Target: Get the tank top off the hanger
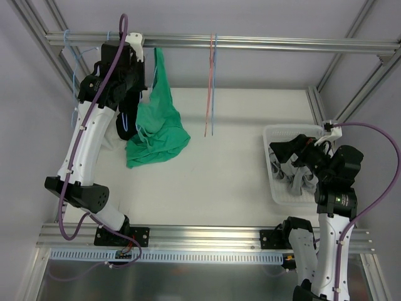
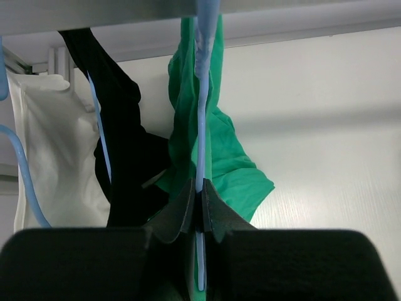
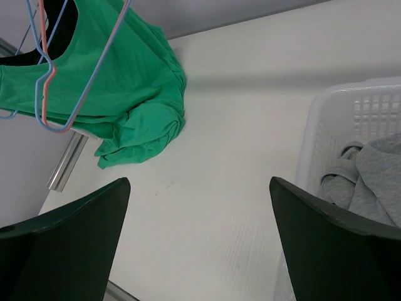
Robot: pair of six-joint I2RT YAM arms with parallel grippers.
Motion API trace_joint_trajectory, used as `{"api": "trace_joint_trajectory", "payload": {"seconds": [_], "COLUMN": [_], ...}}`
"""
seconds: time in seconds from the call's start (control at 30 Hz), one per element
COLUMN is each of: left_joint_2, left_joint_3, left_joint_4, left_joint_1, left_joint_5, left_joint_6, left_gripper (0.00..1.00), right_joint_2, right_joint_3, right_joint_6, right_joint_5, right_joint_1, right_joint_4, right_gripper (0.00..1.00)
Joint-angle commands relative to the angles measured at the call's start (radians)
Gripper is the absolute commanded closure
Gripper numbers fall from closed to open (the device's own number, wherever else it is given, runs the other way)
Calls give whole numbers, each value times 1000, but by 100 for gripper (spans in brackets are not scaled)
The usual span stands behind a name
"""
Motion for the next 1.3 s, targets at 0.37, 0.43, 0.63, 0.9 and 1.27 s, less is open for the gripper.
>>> {"api": "trace_joint_trajectory", "payload": {"seconds": [0.37,0.43,0.63,0.9,1.27], "left_joint_2": [-109,-123,-178,-370,-662], "left_joint_3": [113,108,44,-205,-588], "left_joint_4": [22,22,27,32,44], "left_joint_1": [1,0,0,-2,-9], "left_joint_5": [45,69,126,262,423], "left_joint_6": [-86,-101,-144,-198,-202], "left_gripper": [100,100,100,100,100], "right_joint_2": [-21,-22,-21,-6,68], "right_joint_3": [-14,-13,-10,-47,-111], "right_joint_6": [4,5,18,112,114], "right_joint_5": [-16,-19,-32,-222,-148], "right_joint_1": [7,6,6,38,314], "right_joint_4": [59,59,73,235,375], "right_gripper": [1,1,0,1,0]}}
